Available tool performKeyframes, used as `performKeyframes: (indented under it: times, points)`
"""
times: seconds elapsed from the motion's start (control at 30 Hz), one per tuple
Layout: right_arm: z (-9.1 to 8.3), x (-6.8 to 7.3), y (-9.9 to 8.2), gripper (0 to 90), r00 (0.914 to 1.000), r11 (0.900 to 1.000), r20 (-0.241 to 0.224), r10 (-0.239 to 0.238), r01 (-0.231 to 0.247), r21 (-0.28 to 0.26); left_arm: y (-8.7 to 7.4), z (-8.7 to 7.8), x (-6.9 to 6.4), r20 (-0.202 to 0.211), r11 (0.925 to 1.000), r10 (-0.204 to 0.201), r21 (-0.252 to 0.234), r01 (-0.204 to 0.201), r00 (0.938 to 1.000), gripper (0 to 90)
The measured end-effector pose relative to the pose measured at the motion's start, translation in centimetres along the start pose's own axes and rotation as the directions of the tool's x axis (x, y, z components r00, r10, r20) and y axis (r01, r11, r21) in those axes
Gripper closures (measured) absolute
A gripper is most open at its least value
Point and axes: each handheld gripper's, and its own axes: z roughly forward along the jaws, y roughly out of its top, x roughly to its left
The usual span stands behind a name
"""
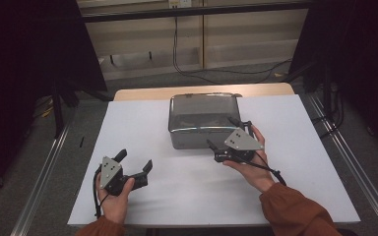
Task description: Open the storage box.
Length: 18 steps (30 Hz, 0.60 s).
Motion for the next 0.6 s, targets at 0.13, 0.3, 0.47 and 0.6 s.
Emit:
performKeyframes:
  times: [0.13, 0.3, 0.47, 0.6]
  points:
    - [0.4, 0.3, 0.1, 6.4, 0.999, 0.999, -0.005, -0.045, 0.045, 0.007, 0.0, 0.0, 0.0, 0.002, 1.0, 0.001, -0.001, -0.001, 1.0, 3.2]
    - [0.9, 0.7, -0.2, 7.2, 0.9947, 0.9944, -0.008, -0.102, 0.102, 0.025, 0.0, 0.1, 0.0, 0.0, 1.0, 0.001, 0.007, -0.001, 1.0, 3.2]
    - [1.2, 1.2, 0.0, 9.4, 0.9749, 0.9744, 0.008, -0.223, 0.222, 0.036, 0.0, 0.1, 0.0, 0.0, 1.0, -0.002, 0.006, 0.002, 1.0, 3.2]
    - [1.5, 1.7, 0.0, 11.8, 0.9457, 0.9447, 0.012, -0.325, 0.324, 0.051, 0.0, 0.1, 0.0, -0.002, 1.0, 0.001, 0.008, -0.001, 1.0, 3.2]
